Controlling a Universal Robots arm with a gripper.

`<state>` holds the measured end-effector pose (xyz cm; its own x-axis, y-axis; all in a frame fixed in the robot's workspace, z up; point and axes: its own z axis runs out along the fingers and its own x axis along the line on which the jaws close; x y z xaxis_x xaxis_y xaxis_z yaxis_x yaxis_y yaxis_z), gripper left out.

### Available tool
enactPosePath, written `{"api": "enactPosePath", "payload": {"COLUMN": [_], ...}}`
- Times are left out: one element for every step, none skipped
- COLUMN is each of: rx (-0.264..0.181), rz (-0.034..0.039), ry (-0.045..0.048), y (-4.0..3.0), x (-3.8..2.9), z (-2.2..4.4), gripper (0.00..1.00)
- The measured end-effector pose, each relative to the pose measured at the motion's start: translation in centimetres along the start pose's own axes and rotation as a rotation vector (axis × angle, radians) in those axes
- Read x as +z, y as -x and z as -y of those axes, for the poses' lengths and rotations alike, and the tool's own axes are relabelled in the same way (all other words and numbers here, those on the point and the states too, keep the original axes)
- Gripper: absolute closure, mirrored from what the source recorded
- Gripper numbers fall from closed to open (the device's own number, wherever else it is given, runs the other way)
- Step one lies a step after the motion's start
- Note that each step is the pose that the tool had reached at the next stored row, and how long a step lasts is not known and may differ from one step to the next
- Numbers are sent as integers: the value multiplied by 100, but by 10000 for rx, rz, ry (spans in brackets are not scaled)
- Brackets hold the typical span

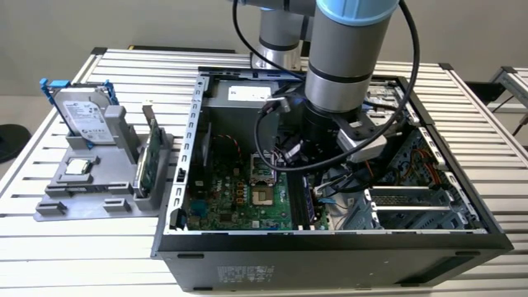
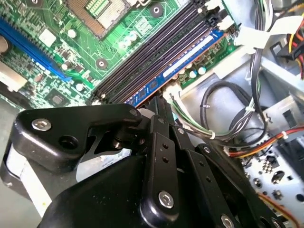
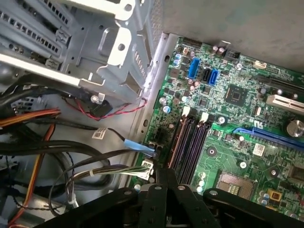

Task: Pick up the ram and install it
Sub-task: 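Press down the ram until it locks into place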

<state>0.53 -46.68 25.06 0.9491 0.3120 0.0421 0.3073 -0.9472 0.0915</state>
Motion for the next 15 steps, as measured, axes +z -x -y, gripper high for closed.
{"api": "enactPosePath", "payload": {"rx": [-137, -290, -449, -582, -734, -888, -1032, -1176, -1324, -1466, -1608, -1748, -1893, -2034, -2177], "rz": [-13, -27, -42, -54, -69, -84, -99, -114, -129, -145, -160, -176, -192, -207, -223], "ry": [-6, -13, -22, -29, -37, -47, -58, -68, -80, -93, -105, -117, -130, -143, -157], "y": [0, 0, 0, 0, 1, 1, 1, 1, 1, 1, 1, 1, 1, 2, 2], "x": [1, 1, 3, 3, 4, 5, 7, 8, 9, 10, 12, 13, 14, 16, 18], "z": [0, 0, 0, 0, 1, 1, 1, 1, 1, 1, 1, 1, 2, 2, 2], "gripper": [100, 100, 100, 100, 100, 100, 100, 100, 100, 100, 100, 100, 100, 100, 100]}}
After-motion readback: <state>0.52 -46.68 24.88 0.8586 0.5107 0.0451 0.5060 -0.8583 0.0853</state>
